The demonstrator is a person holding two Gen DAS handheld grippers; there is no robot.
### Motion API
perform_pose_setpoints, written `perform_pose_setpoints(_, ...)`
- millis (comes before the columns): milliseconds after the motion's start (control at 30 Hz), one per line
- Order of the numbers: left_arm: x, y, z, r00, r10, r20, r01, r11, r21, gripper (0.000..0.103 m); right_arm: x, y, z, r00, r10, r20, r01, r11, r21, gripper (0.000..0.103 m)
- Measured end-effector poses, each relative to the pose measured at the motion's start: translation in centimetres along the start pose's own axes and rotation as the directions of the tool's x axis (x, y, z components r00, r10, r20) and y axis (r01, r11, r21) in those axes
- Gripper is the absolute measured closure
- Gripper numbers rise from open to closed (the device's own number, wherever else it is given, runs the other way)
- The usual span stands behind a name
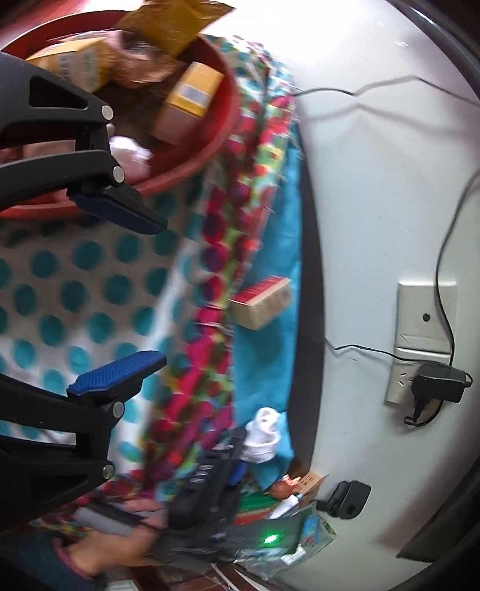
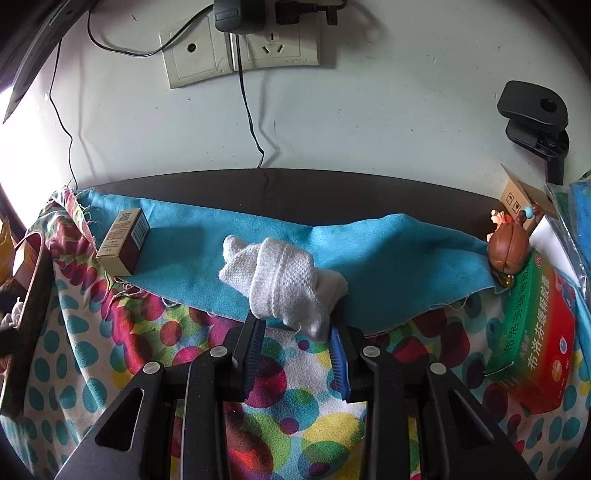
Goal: Organize objects
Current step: 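Reach the left gripper toward the small cream box while the right gripper holds the sock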
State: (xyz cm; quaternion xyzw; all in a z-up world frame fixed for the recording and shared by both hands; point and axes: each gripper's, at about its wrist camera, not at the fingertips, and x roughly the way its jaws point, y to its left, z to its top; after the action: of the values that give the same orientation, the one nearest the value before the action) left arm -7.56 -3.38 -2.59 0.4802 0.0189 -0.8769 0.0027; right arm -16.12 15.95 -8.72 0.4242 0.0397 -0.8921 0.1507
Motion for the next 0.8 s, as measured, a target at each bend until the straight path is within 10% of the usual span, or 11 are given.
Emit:
perform_pose_setpoints(567,7.1,-1.3,6.4,0.988,-0.142,-0.063,0.133,0.983,-0.128,0.035,0.1,-0.2,-0.4,1.0,0.026,-0.01,-0.026,1.0,0.017,0.072)
perform_pose_setpoints(800,9.0,-0.7,7.7,0.993,-0.059,-0.106,0.039,0.981,-0.188,0.035,0.1,-0.2,-0.4,0.999,0.031,-0.01,-0.03,0.999,0.018,0.071)
